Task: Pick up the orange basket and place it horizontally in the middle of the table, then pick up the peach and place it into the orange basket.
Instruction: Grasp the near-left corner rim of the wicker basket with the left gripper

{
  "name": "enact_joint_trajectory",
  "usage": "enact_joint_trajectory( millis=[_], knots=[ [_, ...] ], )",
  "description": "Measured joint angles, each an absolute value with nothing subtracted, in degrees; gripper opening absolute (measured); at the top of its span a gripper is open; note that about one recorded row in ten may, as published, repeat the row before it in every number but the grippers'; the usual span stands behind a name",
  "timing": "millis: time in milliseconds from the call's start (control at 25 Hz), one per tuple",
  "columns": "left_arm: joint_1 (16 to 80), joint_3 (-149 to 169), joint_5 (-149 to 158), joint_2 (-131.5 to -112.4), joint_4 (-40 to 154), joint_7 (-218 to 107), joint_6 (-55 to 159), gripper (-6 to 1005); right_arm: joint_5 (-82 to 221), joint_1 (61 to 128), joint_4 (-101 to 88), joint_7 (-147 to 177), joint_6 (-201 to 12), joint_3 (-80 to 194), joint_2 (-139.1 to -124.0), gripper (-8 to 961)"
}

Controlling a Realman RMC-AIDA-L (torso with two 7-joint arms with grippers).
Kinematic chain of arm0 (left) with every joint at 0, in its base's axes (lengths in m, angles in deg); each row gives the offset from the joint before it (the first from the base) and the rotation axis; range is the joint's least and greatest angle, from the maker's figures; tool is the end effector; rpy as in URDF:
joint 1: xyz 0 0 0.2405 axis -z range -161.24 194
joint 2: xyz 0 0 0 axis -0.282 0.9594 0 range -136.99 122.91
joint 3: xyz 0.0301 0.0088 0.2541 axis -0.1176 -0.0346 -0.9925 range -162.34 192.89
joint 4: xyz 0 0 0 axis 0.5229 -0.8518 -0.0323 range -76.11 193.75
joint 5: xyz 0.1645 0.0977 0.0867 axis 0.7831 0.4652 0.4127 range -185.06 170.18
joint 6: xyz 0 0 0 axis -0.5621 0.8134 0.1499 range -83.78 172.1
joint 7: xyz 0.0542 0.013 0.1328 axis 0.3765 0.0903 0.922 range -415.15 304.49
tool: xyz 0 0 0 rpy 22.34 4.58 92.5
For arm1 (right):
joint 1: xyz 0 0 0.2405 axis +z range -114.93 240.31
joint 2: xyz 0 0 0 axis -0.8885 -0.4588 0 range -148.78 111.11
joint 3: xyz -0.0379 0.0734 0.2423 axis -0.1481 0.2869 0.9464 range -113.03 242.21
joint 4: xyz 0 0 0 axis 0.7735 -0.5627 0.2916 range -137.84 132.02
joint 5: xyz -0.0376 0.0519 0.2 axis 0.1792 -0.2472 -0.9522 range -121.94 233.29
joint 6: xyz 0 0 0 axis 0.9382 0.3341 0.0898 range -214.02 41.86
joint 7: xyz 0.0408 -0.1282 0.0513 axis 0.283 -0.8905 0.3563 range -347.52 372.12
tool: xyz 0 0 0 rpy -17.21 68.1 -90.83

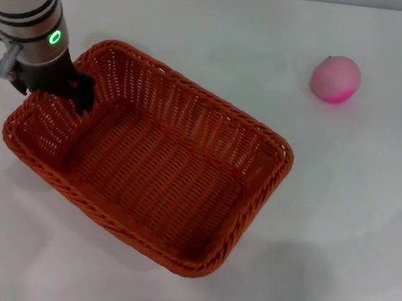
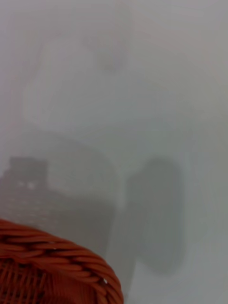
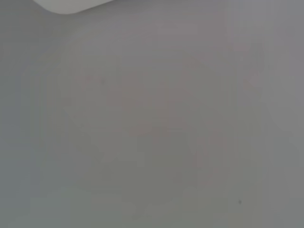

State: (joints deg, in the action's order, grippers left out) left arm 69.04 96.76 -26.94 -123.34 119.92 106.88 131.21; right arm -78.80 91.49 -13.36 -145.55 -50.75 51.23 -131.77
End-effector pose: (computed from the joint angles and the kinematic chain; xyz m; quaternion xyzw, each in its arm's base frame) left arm -0.1506 0.3893 -0.0312 -0.7451 -0.5035 0.2728 0.3419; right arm 0.4512 0.3448 0.1114 -0.4907 0.4475 0.1715 0.7276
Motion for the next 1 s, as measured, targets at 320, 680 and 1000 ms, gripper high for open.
enact_joint_trajectory(
  millis=[320, 680, 1000],
  knots=[
    [65.4, 96.8, -26.7, -123.56, 124.6, 106.9, 131.1, 394, -78.8, 91.6, -13.4, -145.5, -50.6, 51.2, -131.78, 865],
    [62.7, 96.5, -26.4, -124.12, 126.9, 106.8, 129.7, 328, -78.8, 91.6, -13.4, -145.4, -50.6, 51.2, -131.78, 865],
    [60.2, 97.3, -25.0, -125.19, 129.6, 106.8, 129.2, 274, -78.8, 91.3, -13.4, -144.7, -50.6, 51.2, -131.78, 865]
  ],
)
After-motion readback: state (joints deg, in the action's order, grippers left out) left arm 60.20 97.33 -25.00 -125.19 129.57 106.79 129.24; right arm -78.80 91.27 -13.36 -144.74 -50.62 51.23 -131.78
